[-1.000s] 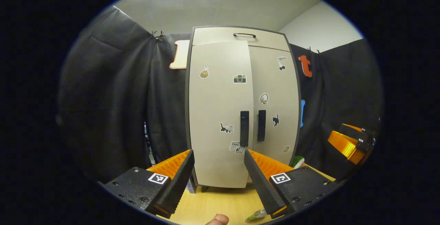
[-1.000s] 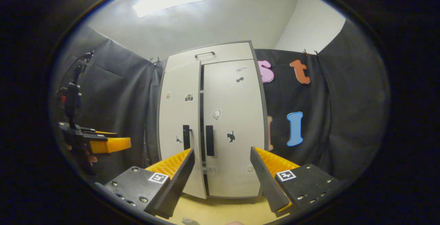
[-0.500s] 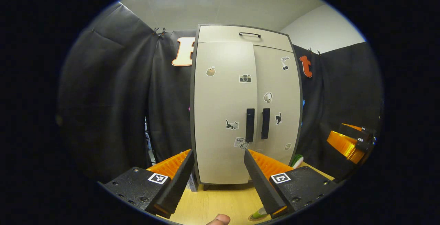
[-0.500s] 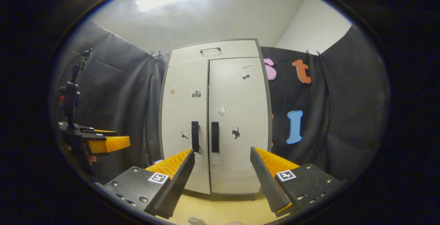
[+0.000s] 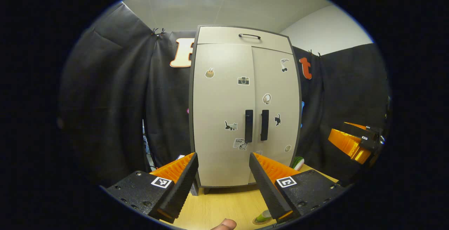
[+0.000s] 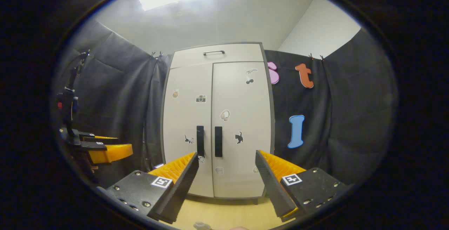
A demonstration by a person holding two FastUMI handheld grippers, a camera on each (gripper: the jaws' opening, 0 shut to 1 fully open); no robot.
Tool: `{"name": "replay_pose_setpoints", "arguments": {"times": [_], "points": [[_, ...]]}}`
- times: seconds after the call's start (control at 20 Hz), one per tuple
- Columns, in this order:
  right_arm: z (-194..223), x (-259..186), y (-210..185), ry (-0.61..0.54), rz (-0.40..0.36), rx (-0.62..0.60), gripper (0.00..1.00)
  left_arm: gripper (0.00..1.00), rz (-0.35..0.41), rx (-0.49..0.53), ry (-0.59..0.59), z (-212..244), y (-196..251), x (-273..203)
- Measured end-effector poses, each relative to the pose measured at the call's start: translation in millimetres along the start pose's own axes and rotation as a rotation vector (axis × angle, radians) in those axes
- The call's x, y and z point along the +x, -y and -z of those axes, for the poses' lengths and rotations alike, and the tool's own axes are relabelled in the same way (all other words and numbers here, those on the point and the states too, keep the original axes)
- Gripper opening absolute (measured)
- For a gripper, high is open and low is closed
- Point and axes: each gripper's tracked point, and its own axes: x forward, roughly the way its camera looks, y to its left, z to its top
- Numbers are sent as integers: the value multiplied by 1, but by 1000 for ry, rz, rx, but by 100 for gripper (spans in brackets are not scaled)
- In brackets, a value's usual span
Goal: Grasp the bottle in the cabinet with the left hand and place it on the coaster, then close the right door with the right hand and the left door with the left hand.
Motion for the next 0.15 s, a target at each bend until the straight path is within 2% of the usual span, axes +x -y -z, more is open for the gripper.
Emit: {"name": "replay_pose_setpoints", "arguments": {"times": [0.15], "points": [[2, 0, -4, -2, 17, -4, 98, 93, 30, -20, -7, 7, 2, 2]]}}
